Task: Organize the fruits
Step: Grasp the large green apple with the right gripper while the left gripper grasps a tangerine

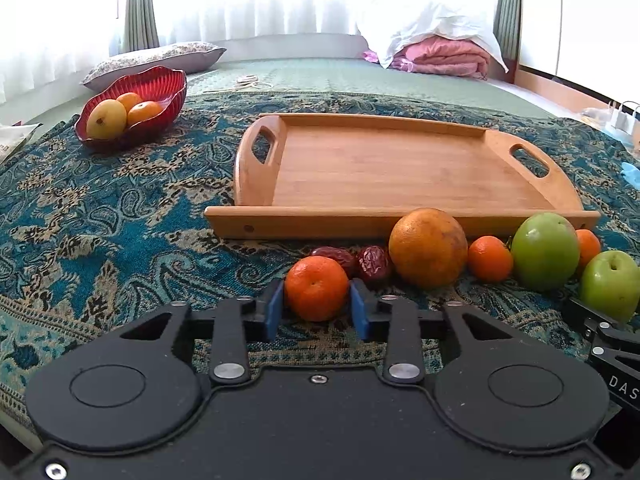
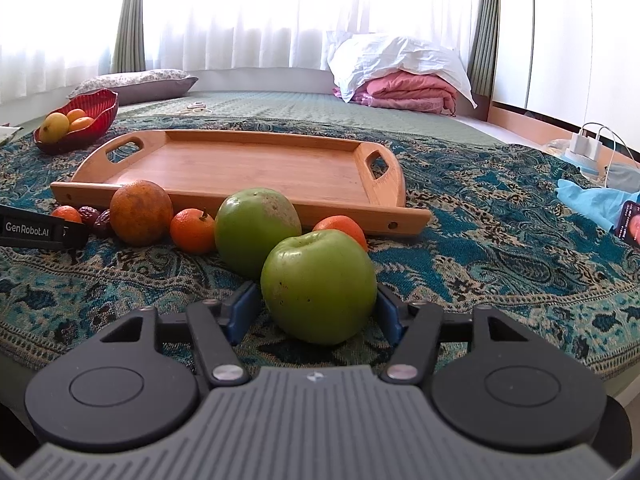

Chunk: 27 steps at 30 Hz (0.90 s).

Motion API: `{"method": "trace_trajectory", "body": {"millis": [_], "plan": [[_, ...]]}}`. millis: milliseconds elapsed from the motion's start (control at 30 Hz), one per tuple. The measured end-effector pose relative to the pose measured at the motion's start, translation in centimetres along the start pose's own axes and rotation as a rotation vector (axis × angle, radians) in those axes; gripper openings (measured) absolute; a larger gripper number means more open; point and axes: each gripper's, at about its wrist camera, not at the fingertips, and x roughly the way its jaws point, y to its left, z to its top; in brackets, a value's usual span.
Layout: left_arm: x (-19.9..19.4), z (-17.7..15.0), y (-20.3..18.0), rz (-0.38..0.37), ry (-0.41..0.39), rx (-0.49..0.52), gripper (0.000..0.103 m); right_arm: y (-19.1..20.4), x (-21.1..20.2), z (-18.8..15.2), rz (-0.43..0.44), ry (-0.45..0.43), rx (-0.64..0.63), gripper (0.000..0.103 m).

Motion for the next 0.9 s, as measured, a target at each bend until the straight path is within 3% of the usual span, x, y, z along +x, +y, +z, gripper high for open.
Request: {"method": "trace_trajectory", "body": {"millis": [267, 900], "plan": [[-0.1, -0.1, -0.3, 0.008, -0.015, 0.021, 0.032, 0.1, 0.3, 0.0, -0.007, -0.002, 0.002, 0.061], [-2.4, 1.1, -1.3, -0.010, -0.083, 0.032, 0.032, -1.4, -0.4, 1.3, 0.020, -0.014, 0.105, 0.060]]}}
